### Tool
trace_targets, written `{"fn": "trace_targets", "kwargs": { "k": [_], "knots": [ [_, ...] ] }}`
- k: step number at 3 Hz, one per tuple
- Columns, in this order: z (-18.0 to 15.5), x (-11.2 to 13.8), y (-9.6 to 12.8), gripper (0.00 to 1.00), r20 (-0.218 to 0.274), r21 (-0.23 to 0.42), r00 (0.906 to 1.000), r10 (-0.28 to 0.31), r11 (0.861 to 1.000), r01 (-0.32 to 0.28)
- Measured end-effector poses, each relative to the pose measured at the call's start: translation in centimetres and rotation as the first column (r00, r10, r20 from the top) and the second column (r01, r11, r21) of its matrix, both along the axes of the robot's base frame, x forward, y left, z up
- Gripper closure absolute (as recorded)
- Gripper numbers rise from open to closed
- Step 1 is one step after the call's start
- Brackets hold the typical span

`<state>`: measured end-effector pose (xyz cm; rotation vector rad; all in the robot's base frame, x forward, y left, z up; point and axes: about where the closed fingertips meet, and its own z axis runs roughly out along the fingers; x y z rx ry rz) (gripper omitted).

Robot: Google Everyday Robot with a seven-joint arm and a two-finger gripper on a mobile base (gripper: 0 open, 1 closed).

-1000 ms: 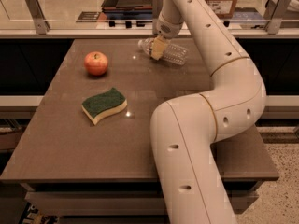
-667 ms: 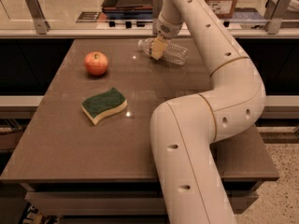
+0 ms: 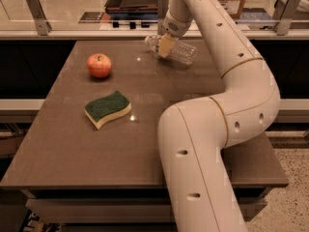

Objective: Place water bottle upright

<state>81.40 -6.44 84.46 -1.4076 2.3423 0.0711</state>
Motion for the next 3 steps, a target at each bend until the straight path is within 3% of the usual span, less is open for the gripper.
{"fn": "trace_targets", "kwargs": {
  "k": [2, 3],
  "knots": [
    [3.3, 0.2, -2.4, 1.00, 0.076, 0.036, 0.9958, -0.051, 0.998, 0.048],
    [5.8, 0.1, -3.2, 1.00, 0.146, 0.063, 0.9883, -0.045, 0.997, 0.036]
  ]
}}
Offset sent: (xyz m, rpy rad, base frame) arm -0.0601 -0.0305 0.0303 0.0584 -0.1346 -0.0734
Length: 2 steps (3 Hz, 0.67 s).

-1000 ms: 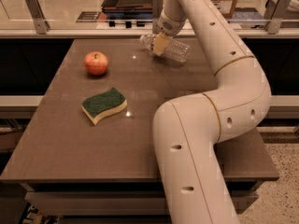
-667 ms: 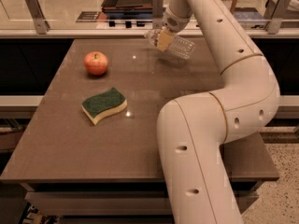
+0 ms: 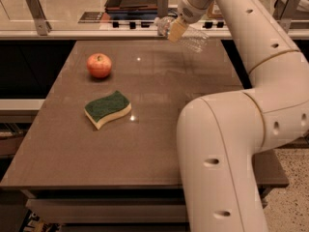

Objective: Place water bottle upright

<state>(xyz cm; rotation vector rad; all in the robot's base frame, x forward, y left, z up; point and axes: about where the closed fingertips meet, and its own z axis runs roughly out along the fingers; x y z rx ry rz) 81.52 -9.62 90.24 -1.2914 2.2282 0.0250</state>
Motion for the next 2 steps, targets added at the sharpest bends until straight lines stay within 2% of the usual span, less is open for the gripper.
{"fn": "trace_targets", "kwargs": {
  "k": [1, 2],
  "knots": [
    [2.6, -0.7, -0.3, 1.00, 0.092, 0.029, 0.9954, 0.027, 0.999, -0.029],
    [5.5, -2.4, -0.3, 1.00, 0.207, 0.070, 0.9769, 0.053, 0.995, -0.069]
  ]
}}
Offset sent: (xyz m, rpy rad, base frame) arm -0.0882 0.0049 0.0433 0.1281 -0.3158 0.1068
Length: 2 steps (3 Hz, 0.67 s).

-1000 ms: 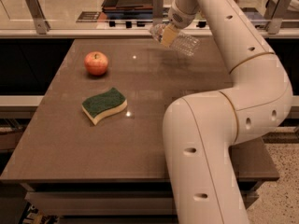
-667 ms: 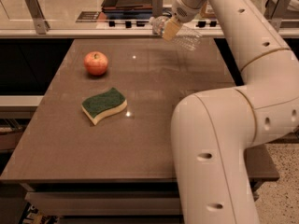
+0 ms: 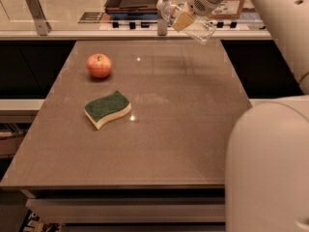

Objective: Place water bottle upright

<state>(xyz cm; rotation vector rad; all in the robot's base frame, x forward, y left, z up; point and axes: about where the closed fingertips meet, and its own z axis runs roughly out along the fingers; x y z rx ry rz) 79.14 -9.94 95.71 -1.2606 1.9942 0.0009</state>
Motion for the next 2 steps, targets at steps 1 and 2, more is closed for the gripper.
{"fn": "trace_targets", "kwargs": {
  "k": [1, 2],
  "knots": [
    [0.3, -2.3, 0.6, 1.00, 0.071, 0.035, 0.9967, 0.040, 0.998, -0.042],
    [-0.3, -4.0, 0.9, 1.00, 0.104, 0.059, 0.9925, 0.064, 0.996, -0.071]
  ]
}}
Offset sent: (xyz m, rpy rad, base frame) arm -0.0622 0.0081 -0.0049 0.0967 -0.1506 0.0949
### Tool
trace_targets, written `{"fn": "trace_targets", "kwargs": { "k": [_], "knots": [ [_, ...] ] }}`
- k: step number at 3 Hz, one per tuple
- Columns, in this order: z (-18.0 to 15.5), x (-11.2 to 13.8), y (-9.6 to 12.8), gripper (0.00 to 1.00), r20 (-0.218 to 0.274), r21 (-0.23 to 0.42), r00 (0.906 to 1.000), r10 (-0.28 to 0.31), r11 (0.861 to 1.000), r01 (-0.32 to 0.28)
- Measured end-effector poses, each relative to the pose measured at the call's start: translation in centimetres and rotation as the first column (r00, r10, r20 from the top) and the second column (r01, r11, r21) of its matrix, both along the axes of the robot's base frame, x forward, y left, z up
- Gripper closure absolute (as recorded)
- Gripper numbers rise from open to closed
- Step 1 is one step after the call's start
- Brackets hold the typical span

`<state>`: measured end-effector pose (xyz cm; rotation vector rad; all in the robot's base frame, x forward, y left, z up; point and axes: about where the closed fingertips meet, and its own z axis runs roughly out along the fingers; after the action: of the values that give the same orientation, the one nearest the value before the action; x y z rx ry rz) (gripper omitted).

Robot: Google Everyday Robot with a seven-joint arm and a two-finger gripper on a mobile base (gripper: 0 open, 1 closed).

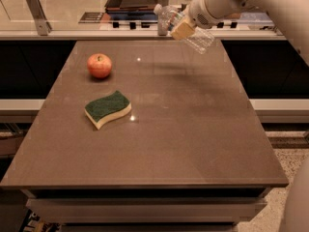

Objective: Place water bottle upright

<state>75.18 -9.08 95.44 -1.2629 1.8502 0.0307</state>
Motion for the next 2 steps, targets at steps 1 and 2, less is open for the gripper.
{"fn": "trace_targets", "kwargs": {
  "k": [1, 2],
  "knots": [
    [0.1, -0.8, -0.5, 1.00, 0.043, 0.044, 0.9985, 0.035, 0.998, -0.036],
    [1.1, -1.6, -1.0, 1.00, 0.115, 0.095, 0.9909, 0.070, 0.992, -0.081]
  ]
}}
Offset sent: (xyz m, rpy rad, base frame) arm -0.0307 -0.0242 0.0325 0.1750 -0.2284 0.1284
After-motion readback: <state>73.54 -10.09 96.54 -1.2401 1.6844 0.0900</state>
